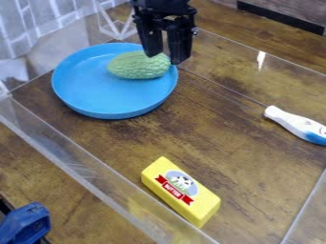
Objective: Put the green object in the blue tray
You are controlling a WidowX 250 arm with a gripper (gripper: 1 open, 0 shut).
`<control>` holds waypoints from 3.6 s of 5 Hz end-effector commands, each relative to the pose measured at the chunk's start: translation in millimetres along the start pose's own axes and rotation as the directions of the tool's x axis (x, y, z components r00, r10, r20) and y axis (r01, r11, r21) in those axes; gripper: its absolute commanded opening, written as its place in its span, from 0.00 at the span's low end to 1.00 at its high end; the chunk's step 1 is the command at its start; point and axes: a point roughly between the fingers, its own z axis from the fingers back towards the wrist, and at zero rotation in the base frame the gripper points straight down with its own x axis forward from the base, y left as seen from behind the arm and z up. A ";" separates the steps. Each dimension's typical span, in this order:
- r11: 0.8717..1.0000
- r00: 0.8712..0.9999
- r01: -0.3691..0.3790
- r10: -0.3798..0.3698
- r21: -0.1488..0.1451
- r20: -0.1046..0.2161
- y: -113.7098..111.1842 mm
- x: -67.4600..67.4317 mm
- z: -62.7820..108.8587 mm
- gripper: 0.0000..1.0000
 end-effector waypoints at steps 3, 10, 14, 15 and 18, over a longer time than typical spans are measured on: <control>1.000 0.999 0.012 -0.012 0.002 0.037 -0.7 7.2 12.8 1.00; 1.000 0.999 0.015 -0.015 -0.005 0.050 4.0 11.4 13.2 1.00; 1.000 0.998 0.022 -0.022 0.001 0.061 12.4 18.8 10.2 1.00; 1.000 0.998 0.019 -0.020 0.005 0.057 16.1 19.3 8.6 1.00; 1.000 0.998 0.022 -0.023 0.010 0.058 20.1 24.1 4.4 1.00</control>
